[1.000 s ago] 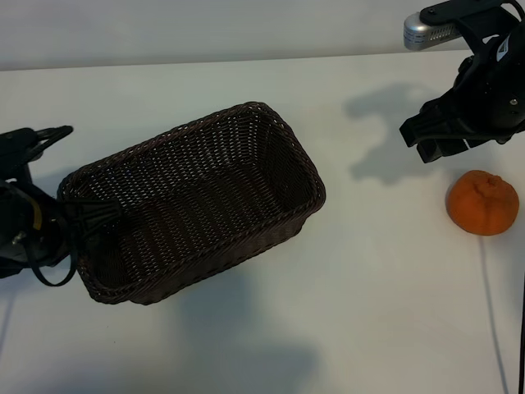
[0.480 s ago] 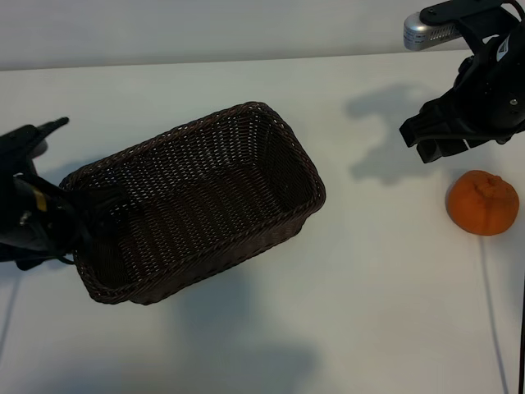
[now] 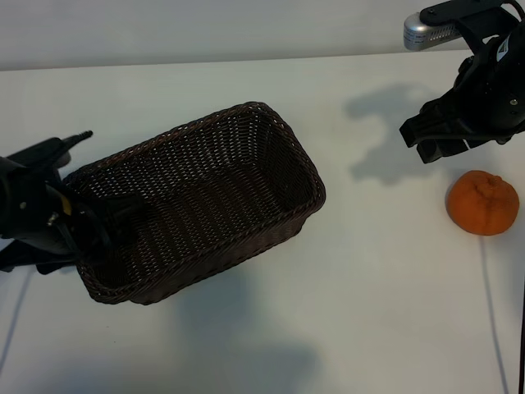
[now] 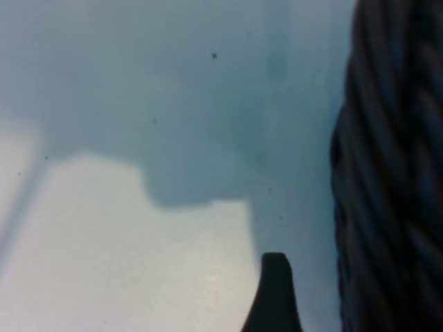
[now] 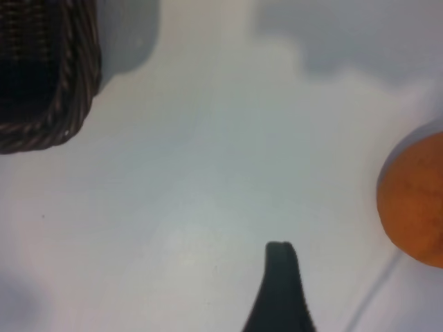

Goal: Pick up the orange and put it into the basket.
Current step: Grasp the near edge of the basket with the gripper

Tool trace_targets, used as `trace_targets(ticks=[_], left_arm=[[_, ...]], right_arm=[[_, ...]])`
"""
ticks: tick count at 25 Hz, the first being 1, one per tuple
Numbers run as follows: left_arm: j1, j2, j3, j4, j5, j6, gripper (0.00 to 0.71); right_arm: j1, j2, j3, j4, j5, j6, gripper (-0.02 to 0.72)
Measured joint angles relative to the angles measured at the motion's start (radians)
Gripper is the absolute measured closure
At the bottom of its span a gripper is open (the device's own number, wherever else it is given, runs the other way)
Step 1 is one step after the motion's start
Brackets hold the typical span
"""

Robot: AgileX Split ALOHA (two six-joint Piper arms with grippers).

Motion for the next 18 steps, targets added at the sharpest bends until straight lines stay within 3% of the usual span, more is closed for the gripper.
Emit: trace_targets(ticks=[13,16,18], left_arm=[[0.000,0.036,0.000,-0.020,-0.043,0.000,0.131],[0.000,0.036,0.000,-0.020,-0.049,-0.001,0.217],[0.000,0.036,0.000,-0.020,-0.051,-0.001,0.319]], right_arm=[[0.000,0.000,0.000,0.001,0.003,0.001,0.164],[0.000,0.000,0.000,0.001,0.004,0.001,0.164],[0.000,0.000,0.000,0.001,0.005,0.001,0.164]])
